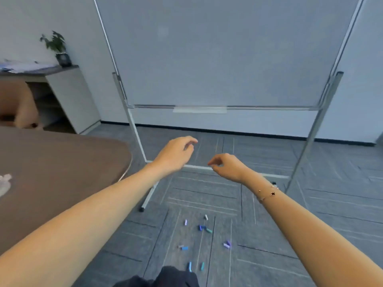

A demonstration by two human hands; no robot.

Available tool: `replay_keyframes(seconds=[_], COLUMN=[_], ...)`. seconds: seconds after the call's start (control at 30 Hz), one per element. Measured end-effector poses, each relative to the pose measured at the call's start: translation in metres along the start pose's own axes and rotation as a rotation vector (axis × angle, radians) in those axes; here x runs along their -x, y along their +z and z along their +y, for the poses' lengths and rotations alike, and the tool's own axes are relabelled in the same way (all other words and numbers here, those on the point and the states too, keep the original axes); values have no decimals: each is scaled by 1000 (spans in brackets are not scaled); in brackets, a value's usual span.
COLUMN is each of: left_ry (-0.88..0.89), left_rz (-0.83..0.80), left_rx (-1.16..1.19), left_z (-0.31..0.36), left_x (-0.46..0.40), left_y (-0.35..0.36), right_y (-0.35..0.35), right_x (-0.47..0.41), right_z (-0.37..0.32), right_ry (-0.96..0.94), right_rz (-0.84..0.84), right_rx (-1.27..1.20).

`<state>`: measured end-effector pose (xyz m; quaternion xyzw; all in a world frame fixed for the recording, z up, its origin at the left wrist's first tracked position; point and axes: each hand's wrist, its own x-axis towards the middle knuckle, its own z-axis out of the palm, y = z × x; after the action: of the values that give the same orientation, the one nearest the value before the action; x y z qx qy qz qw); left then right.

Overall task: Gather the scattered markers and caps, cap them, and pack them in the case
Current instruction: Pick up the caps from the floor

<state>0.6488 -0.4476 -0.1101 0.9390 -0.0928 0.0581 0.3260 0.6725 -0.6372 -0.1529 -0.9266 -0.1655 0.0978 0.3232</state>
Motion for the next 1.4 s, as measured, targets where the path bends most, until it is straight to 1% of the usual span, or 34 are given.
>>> replay_keyframes(seconds=[0.1,0.2,0.33,0.53,0.63,0.7,0.77,0.83,0.9,0.97,1.07,1.13,1.27,1.33,1.4], left_ry=[-106,-181,-301,-418,-437,-433,-406,-396,-398,-351,-319,-315,-268,-221,-219], left_rz=[-82,-148,-215,-333,-417,-521,-641,-719,-717,-630,-508,-509,-571,-556,-550], left_rx=[47,53,36,8,0,-9,-73,-179,-252,-283,-274,-242,-288,-283,-254], left_z=[-26,-74,-168,-310,-364,-394,-426,-454,-471,-480,-488,-491,-494,-490,-485], left_x=[-19,-43,-72,-81,-70,-51,-24,5,30,46,60,65,64,64,63], left_y=[73,141,223,335,380,409,440,466,485,496,501,499,496,498,498], right_y=[38,91,176,310,369,405,443,481,514,536,549,553,564,570,574], right_x=[-13,-34,-74,-124,-135,-132,-117,-95,-72,-56,-41,-33,-22,-20,-22], right_z=[58,114,186,272,305,328,345,351,353,353,353,352,352,351,350], right_ry=[92,167,293,384,463,562,658,717,757,742,666,599,467,410,365], right_rz=[-22,-95,-119,-191,-238,-278,-368,-463,-461,-350,-193,-162,-181,-131,-46], right_rx=[-82,-110,-144,-166,-123,-56,-41,-40,-74,-102,-39,5,70,82,68])
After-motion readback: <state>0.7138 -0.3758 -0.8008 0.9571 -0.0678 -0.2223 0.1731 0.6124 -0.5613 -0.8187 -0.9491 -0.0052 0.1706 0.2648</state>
